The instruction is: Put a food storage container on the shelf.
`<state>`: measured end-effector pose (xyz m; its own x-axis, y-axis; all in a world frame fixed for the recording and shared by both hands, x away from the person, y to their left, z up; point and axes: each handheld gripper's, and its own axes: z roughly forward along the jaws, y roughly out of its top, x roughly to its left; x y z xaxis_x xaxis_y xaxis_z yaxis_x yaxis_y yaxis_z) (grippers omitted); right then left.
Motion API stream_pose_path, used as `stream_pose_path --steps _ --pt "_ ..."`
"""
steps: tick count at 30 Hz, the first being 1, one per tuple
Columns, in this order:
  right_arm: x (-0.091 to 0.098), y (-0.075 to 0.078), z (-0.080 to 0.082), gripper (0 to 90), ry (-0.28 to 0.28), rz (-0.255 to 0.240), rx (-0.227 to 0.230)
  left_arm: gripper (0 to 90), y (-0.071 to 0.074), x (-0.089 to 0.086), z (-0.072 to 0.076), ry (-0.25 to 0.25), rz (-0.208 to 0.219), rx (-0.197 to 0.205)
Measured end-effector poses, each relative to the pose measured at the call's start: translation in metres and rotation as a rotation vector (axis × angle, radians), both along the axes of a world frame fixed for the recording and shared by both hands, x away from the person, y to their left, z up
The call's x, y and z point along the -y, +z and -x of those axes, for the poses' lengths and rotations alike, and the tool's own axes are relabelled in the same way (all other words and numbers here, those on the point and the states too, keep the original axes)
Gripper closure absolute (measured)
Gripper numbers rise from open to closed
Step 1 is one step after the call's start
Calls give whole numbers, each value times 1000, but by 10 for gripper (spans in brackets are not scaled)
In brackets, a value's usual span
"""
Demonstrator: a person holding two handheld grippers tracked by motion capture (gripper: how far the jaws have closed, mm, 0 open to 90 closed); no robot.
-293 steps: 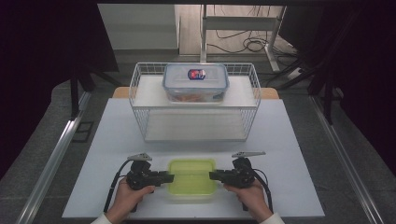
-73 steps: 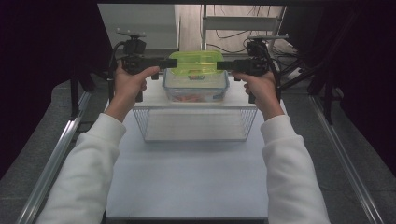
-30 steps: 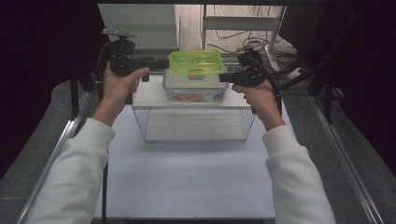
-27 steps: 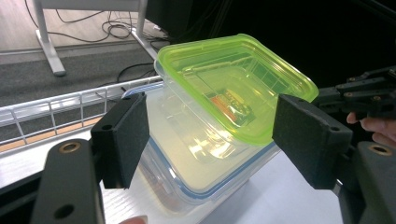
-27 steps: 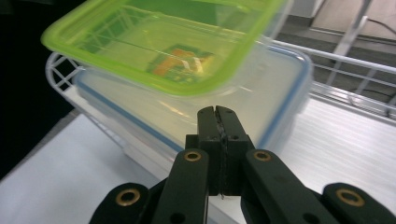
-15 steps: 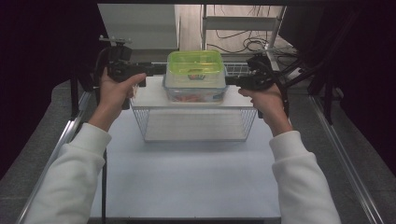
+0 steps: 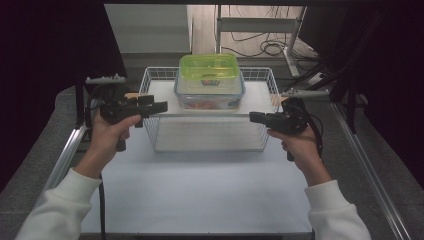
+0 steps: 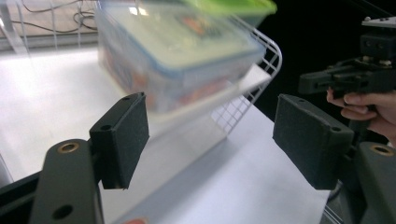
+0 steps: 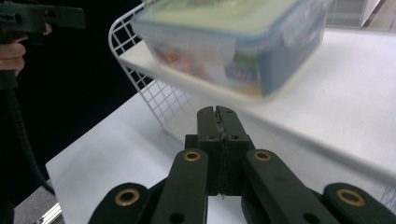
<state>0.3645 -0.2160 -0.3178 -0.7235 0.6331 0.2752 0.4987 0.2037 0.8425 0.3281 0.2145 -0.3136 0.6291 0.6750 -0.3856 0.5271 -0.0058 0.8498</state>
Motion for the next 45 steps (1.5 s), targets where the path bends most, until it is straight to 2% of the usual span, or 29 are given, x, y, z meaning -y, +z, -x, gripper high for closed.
stream_pose_path --steps 2,4,10,13,15,20,25,29,32,37,45 --pt "4 -9 6 878 2 -5 4 262 -12 -1 9 -8 -3 1" --pt "9 -20 12 877 -1 -5 5 262 -23 -1 17 -12 -26 9" --pt "18 -52 24 840 8 -3 -13 261 -60 -2 42 -36 -57 -10" --pt "20 -67 31 744 12 10 -21 255 -81 -3 53 -48 -52 -38" --pt "20 -79 37 643 10 32 -24 247 -94 -3 57 -58 -62 -56" --pt "18 -104 48 539 14 74 -32 235 -128 1 68 -72 -122 -91" --pt "17 -125 57 481 25 65 -58 234 -155 4 73 -85 -133 -131" --pt "17 -134 58 461 25 79 -71 233 -162 7 74 -83 -159 -137" --pt "15 -136 58 456 26 92 -71 233 -161 5 73 -77 -150 -135" --pt "15 -135 58 443 27 83 -73 234 -162 2 74 -71 -141 -140" --pt "17 -138 57 414 19 75 -84 234 -164 5 74 -78 -149 -143"
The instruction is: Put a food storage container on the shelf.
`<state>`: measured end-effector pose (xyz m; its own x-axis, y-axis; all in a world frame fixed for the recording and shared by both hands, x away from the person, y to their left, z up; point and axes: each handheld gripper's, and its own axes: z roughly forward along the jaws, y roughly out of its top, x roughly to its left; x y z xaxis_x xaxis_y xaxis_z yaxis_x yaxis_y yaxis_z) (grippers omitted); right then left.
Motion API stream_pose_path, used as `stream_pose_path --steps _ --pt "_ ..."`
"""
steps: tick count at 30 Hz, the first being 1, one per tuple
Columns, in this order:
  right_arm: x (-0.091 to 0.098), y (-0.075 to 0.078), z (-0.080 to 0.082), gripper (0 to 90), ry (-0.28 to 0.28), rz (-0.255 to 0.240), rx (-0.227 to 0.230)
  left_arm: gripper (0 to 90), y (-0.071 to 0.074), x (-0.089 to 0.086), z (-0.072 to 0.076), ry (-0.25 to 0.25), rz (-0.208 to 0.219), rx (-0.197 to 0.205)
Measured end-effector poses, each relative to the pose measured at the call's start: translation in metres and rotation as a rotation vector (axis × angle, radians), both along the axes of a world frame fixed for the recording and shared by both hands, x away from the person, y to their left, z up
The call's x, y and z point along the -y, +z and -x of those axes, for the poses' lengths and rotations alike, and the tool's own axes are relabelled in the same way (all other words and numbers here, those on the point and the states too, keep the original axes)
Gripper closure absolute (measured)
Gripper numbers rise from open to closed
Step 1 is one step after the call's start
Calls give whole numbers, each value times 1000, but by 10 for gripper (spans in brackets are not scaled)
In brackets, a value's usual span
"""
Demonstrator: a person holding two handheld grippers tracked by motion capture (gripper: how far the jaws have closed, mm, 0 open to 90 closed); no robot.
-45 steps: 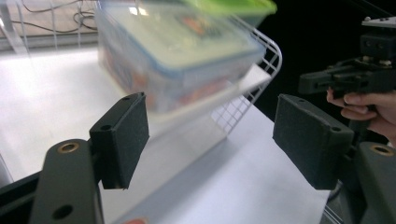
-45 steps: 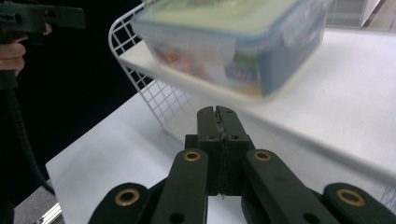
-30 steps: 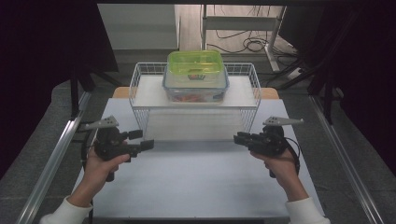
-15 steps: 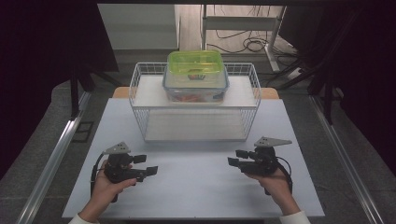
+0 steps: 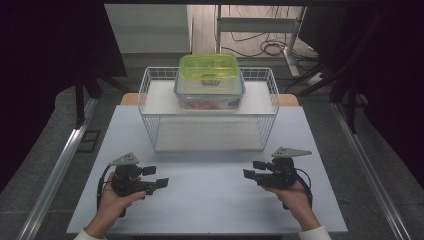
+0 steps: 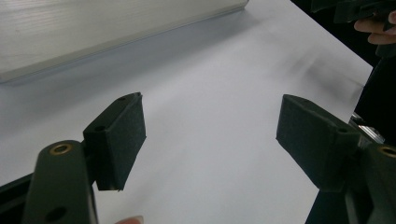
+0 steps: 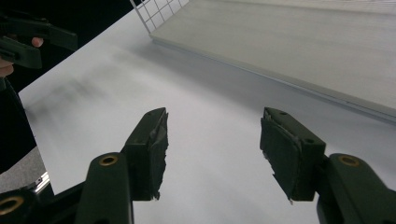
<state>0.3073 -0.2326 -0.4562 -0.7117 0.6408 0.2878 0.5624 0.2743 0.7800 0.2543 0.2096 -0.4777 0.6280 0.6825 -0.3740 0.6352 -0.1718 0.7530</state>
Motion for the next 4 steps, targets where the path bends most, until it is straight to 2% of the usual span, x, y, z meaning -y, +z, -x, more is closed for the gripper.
stream_pose_path --steps 4 --pt "-1 -1 0 397 0 0 -2 232 0 -1 0 4 -1 2"
